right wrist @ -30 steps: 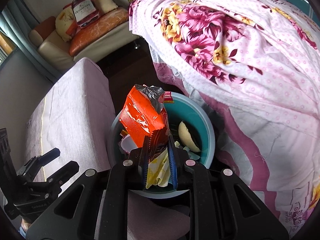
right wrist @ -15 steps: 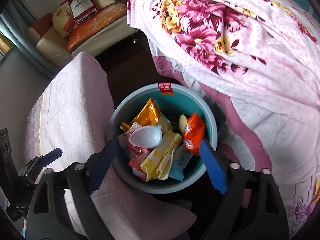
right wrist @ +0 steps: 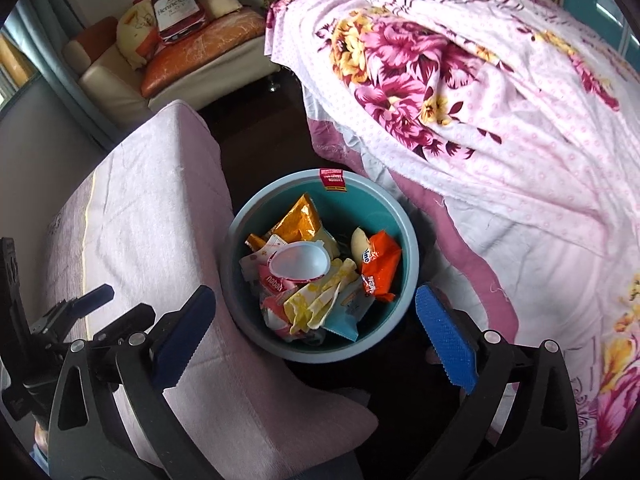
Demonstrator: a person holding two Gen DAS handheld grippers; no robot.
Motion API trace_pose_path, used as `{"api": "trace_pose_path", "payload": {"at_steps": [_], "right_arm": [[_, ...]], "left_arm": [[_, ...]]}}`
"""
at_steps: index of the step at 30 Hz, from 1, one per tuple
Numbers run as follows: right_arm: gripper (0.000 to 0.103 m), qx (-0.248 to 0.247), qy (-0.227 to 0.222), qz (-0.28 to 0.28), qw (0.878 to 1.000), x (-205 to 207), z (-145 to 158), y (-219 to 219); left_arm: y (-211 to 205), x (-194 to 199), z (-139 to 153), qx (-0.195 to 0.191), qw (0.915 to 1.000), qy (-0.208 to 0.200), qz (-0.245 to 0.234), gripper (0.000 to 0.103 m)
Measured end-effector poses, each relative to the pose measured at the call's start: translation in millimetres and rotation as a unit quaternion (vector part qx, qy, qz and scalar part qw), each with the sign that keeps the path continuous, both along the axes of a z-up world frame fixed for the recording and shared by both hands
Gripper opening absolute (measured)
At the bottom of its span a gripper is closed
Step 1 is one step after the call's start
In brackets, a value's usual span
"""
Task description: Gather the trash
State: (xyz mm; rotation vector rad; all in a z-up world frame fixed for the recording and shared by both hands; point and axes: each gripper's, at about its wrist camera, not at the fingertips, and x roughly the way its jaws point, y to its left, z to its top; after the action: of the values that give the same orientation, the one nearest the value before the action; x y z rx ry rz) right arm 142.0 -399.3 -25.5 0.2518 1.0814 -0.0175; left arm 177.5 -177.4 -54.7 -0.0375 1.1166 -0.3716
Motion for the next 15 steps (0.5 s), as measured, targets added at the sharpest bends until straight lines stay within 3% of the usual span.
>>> {"api": "trace_pose_path", "payload": {"at_steps": [8, 15], "right_arm": [[0.096, -0.01, -0.041, 0.011, 0.999, -27.2, 25.6, 4.9], [0.096, -0.036, -0.051, 0.022, 0.998, -49.5, 41.3, 22.1]], "left_arm": [[7.6, -24.9, 15.2, 0.007, 0.9999, -0.016, 0.001, 0.099], [17.5, -47.3, 30.6, 0.007, 0.9994, -0.032, 0.009, 0.099]]}}
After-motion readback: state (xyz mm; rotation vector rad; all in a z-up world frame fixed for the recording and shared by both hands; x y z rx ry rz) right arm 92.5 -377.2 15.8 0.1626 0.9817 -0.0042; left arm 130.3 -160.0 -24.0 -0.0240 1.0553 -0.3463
